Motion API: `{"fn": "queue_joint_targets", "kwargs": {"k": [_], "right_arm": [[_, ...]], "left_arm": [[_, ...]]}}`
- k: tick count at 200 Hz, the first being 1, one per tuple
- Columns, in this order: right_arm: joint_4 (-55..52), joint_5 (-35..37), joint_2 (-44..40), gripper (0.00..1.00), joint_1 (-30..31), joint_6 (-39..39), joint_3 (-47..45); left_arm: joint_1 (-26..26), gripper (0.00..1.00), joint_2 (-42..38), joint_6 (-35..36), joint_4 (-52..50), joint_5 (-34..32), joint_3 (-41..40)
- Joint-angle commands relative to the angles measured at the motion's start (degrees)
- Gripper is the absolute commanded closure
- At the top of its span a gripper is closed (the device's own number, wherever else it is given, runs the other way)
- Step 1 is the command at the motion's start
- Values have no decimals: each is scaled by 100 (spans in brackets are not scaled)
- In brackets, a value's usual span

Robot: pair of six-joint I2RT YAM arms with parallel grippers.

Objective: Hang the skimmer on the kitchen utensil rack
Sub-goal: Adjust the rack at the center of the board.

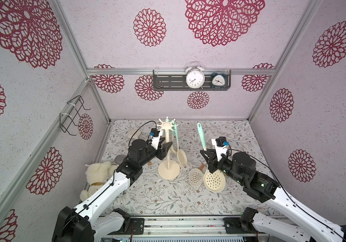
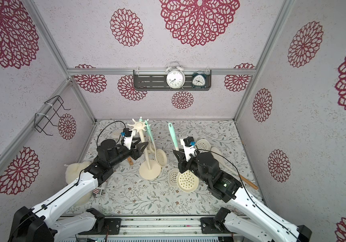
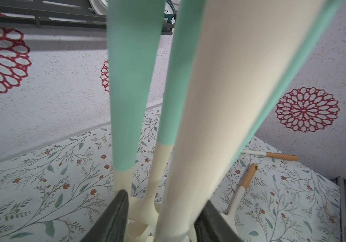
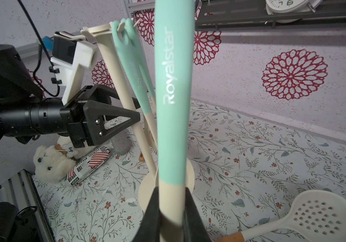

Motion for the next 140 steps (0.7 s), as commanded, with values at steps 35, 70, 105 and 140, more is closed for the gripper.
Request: {"fn": "queue_joint_targets", "kwargs": {"k": [35,70,105,140], "right_arm": [[106,-50,-99,100,-47,117,143],[2,-42,-71,100,-58,101,160],[-141,52,-106,100,-102,89,169],[-213,149,-140,100,-164,49,147]], "left_arm": [[73,53,91,125,242,311,299],[76,63,108,288,238,284,344],[74,84,108,466,311,303,404],[73,91,106,670,577,380,457]]}}
